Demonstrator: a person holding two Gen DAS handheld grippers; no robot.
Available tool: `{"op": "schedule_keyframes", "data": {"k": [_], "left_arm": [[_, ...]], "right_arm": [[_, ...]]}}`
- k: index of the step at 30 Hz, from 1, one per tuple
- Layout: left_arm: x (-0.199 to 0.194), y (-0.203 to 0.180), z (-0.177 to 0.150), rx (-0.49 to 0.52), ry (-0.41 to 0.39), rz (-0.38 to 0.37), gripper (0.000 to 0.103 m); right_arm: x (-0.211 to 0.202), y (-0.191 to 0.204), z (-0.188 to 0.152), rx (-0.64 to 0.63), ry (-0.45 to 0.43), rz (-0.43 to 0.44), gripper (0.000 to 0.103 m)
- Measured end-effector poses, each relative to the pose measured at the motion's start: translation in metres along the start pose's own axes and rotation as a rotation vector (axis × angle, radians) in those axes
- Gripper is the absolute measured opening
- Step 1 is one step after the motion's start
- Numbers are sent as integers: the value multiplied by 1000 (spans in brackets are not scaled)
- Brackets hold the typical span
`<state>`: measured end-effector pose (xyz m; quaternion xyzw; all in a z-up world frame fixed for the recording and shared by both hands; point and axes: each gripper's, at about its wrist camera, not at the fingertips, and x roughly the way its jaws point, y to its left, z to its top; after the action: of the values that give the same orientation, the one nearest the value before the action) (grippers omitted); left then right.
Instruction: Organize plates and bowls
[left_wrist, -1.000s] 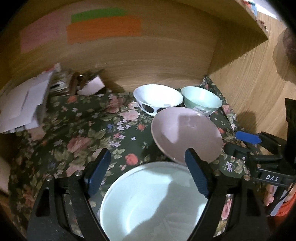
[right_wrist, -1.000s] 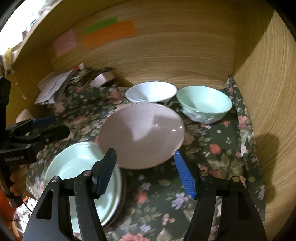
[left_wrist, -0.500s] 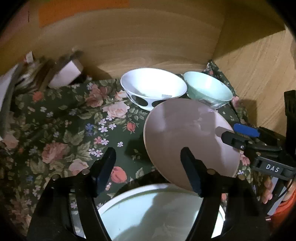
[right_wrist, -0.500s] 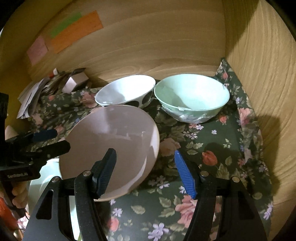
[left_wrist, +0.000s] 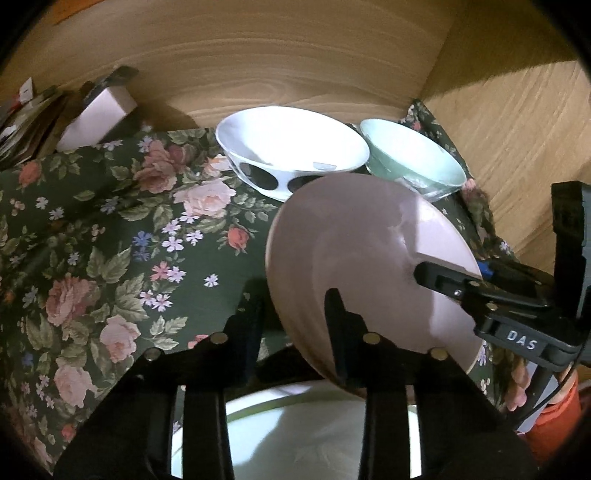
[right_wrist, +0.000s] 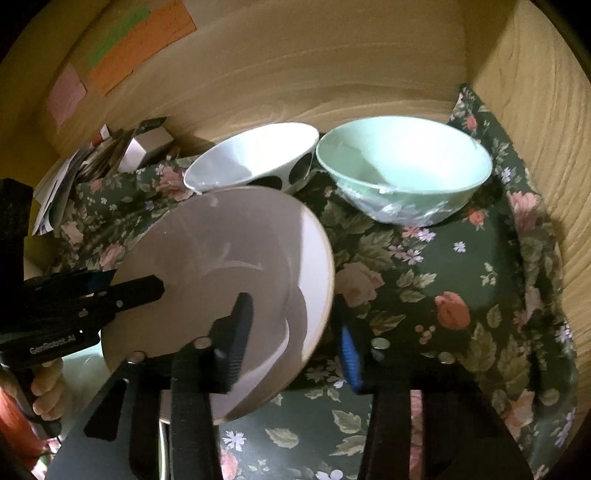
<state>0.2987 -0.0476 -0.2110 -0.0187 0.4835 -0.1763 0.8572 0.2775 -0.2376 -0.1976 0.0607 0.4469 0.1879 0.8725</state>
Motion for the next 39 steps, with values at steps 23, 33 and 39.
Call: {"op": "schedule_keyframes", "data": {"k": [23,33,39], "left_arm": [[-27,-22,3,60,-79,14,27],[-72,-17,-8,32,-153,27,27],[-100,-4,-22,0,-194,49,27]], "right_arm": [[-28,5,7,16,-52,-6,26],[-54,36,11,-48,-99,1,26],[-64,64,13,-98,-118,21,26]]}}
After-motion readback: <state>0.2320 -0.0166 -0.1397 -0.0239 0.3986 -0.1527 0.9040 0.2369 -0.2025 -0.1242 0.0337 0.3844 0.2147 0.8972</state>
